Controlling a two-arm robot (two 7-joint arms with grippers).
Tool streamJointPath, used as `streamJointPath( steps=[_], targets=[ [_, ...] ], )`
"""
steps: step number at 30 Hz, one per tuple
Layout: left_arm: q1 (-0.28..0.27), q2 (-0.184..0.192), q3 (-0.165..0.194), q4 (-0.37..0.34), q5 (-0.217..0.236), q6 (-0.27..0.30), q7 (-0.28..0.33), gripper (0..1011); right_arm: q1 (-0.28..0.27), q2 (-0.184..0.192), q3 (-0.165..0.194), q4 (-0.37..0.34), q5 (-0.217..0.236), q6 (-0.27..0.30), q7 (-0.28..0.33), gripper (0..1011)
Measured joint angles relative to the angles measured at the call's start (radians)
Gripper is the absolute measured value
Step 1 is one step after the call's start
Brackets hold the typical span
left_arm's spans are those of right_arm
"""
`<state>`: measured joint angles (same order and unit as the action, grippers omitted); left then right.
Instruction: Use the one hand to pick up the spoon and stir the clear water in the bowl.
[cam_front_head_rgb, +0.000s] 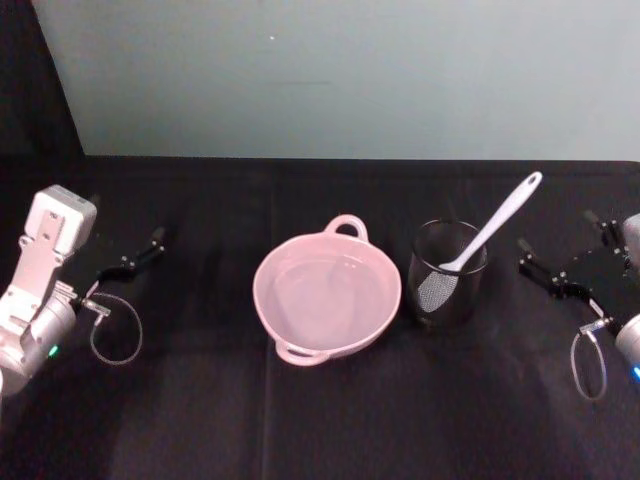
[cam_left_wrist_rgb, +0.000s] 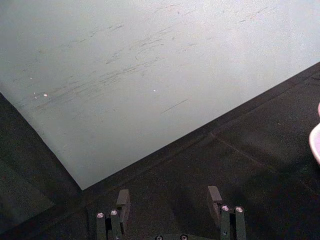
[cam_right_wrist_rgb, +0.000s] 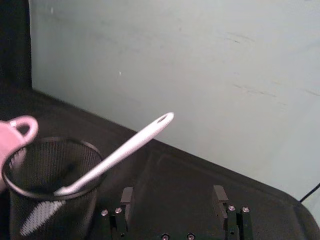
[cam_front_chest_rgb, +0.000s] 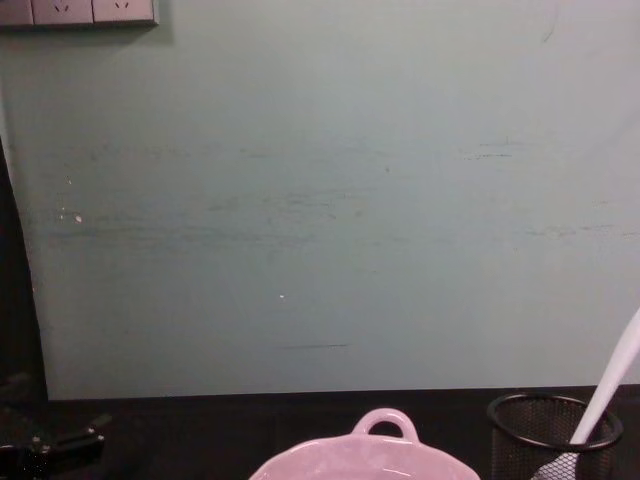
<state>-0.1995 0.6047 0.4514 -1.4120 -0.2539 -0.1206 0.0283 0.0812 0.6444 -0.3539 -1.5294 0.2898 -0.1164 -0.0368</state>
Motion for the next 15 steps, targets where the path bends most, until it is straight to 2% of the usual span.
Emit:
streamJointPath(
  steps=[3, 4, 7, 8, 10, 11, 14, 15],
  targets=[
    [0.000, 0.000, 0.000, 0.000, 0.000, 0.000, 0.000, 1011, -0.021, -0.009, 0.035, -0.028, 0.068, -0.002, 0.030, 1002],
    [0.000, 0.000, 0.000, 0.000, 0.000, 0.000, 0.000, 1011, -0.030, -0.015, 0.054, -0.043, 0.107, 0.001, 0.049, 1002],
    [0.000, 0.000, 0.000, 0.000, 0.000, 0.000, 0.000, 1011, -0.041, -0.024, 0.080, -0.061, 0.168, 0.010, 0.080, 1002],
    [0.000, 0.000, 0.000, 0.000, 0.000, 0.000, 0.000, 1011, -0.048, -0.031, 0.097, -0.072, 0.212, 0.020, 0.103, 1002],
    [0.000, 0.000, 0.000, 0.000, 0.000, 0.000, 0.000, 1011, -0.053, -0.040, 0.115, -0.081, 0.258, 0.033, 0.125, 1002],
    [0.000, 0.000, 0.000, 0.000, 0.000, 0.000, 0.000, 1011, -0.057, -0.050, 0.132, -0.086, 0.307, 0.049, 0.153, 1002],
    [0.000, 0.000, 0.000, 0.000, 0.000, 0.000, 0.000, 1011, -0.057, -0.065, 0.153, -0.086, 0.382, 0.077, 0.200, 1002],
    [0.000, 0.000, 0.000, 0.000, 0.000, 0.000, 0.000, 1011, -0.053, -0.075, 0.166, -0.077, 0.429, 0.095, 0.234, 1002]
  ],
)
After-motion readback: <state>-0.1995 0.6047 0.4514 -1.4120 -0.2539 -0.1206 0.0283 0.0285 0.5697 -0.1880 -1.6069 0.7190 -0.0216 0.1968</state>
